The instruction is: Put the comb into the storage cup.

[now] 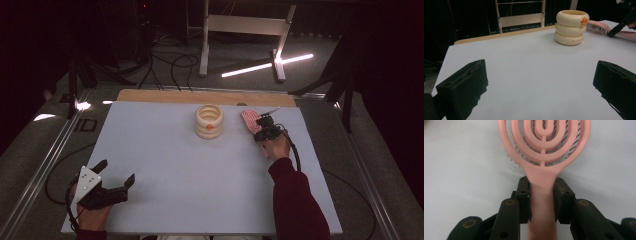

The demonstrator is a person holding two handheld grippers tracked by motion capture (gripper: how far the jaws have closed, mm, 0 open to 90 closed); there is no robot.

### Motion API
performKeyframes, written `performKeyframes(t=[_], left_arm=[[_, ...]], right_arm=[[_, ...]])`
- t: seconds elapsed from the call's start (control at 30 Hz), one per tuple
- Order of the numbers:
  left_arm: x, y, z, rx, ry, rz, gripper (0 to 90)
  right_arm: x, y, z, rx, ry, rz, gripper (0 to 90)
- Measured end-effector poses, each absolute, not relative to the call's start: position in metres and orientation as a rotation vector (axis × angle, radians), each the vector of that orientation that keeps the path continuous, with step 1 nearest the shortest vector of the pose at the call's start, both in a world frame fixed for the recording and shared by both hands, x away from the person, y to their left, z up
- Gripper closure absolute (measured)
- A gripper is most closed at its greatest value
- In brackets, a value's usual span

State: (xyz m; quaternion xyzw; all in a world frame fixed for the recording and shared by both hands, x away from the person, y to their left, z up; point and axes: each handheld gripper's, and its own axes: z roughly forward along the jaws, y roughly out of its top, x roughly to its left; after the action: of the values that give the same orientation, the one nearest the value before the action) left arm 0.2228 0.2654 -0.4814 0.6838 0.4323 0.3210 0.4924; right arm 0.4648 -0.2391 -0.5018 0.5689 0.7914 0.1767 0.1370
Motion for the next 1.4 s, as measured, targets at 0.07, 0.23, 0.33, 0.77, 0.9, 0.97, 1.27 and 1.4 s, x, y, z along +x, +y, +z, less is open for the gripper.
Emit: performKeyframes(t=[0.07,0.23,0.33,0.77,0.9,0.97,1.27,1.4], left_arm=[[0.223,0.265,-0.481,1.661,1.048,0.779,0.0],[0.223,0.265,-0.482,1.661,1.049,0.778,0.0],[0.223,0.265,-0.482,1.661,1.049,0.777,0.0],[0.223,0.264,-0.482,1.666,1.055,0.775,0.0],[0.224,0.265,-0.482,1.665,1.056,0.775,0.0],[0.224,0.265,-0.482,1.666,1.059,0.776,0.0],[0.224,0.264,-0.483,1.669,1.065,0.776,0.0],[0.224,0.265,-0.483,1.666,1.067,0.772,0.0]], right_arm=[[0.464,-0.239,-0.502,1.651,2.287,0.510,70.0],[0.461,-0.242,-0.498,1.636,2.279,0.532,70.0],[0.459,-0.243,-0.494,1.616,2.280,0.538,70.0],[0.453,-0.243,-0.482,1.560,2.292,0.571,70.0],[0.450,-0.243,-0.478,1.548,2.288,0.599,70.0],[0.449,-0.243,-0.475,1.541,2.287,0.613,70.0],[0.442,-0.242,-0.466,1.508,2.289,0.660,70.0],[0.439,-0.242,-0.461,1.495,2.284,0.683,70.0]])
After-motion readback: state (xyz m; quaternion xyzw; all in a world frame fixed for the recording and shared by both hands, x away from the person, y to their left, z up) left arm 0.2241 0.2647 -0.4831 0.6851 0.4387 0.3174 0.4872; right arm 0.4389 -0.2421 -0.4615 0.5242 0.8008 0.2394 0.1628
